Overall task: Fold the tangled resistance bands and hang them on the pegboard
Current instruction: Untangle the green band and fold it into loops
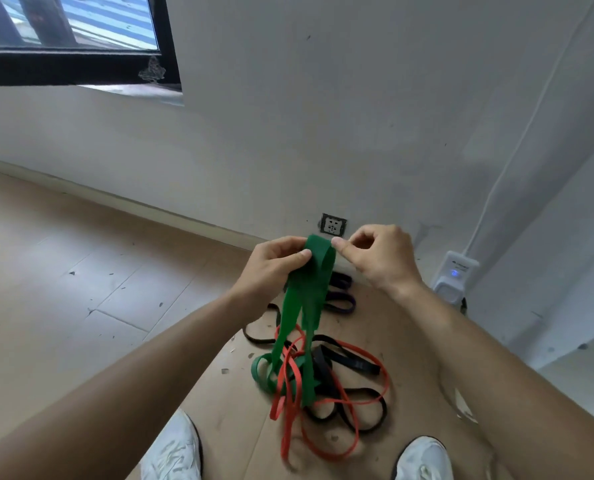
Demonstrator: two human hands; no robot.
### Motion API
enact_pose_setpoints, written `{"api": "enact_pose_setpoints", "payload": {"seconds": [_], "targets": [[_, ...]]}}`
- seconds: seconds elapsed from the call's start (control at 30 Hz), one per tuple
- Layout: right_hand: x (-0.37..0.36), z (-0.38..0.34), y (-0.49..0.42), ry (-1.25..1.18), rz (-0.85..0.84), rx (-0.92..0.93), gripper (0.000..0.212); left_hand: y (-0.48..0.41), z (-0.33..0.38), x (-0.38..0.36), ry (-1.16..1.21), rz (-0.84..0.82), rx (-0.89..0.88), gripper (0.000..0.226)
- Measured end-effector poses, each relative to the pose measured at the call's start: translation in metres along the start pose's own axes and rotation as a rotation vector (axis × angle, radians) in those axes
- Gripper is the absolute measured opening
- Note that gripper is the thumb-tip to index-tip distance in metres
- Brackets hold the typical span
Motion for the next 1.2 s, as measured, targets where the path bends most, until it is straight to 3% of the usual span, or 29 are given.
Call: {"api": "enact_pose_setpoints", "payload": {"seconds": [0.07, 0.13, 0.2, 0.3, 0.4, 0.5, 0.63, 0.77, 0.9, 0.97, 1.1, 1.2], "targets": [[0.009, -0.019, -0.012, -0.070, -0.061, 0.092, 0.015, -0.004, 0.018, -0.002, -0.021, -0.066, 0.004, 0.020], [0.005, -0.038, -0.023, -0.075, -0.328, 0.185, 0.058, -0.008, 0.038, -0.004, -0.114, -0.134, 0.006, 0.021], [0.000, -0.055, -0.029, -0.075, -0.571, 0.228, 0.080, -0.008, 0.056, -0.004, -0.207, -0.188, 0.002, 0.022], [-0.003, -0.071, -0.038, -0.080, -0.711, 0.235, 0.073, -0.011, 0.079, 0.006, -0.247, -0.179, 0.008, 0.023], [0.003, -0.090, -0.047, -0.075, -0.635, 0.283, 0.040, -0.011, 0.096, 0.012, -0.295, -0.184, 0.012, 0.019], [0.018, -0.103, -0.054, -0.091, -0.535, 0.273, 0.024, -0.011, 0.110, 0.013, -0.238, -0.194, 0.002, 0.025], [0.032, -0.112, -0.060, -0.076, -0.425, 0.282, 0.019, -0.010, 0.110, 0.002, -0.414, -0.192, -0.065, 0.030], [0.046, -0.105, -0.059, -0.262, -0.338, 0.249, 0.021, -0.017, 0.086, 0.002, -0.516, -0.032, -0.108, 0.026], [0.062, -0.076, -0.054, -0.634, -0.170, 0.144, 0.014, -0.026, 0.064, -0.002, -0.597, -0.160, -0.068, 0.026], [0.066, -0.064, -0.052, -0.736, -0.125, 0.108, 0.013, -0.026, 0.053, -0.005, -0.522, -0.255, 0.023, 0.029], [0.064, -0.044, -0.053, -0.707, -0.127, 0.090, 0.012, -0.024, 0.039, -0.017, -0.393, -0.384, 0.138, 0.035], [0.062, -0.022, -0.054, -0.630, -0.120, 0.057, 0.012, -0.023, 0.042, -0.014, -0.389, -0.343, 0.142, 0.033]]}}
Point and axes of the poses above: each hand's wrist, its own y-axis away from the middle knuckle, its own x-axis out of the back of the hand, z = x × y, the point moved 8 cm from there along -y, towards the middle knuckle, and after that the axes turned 7 degrees about x, right-handed, at the moved point
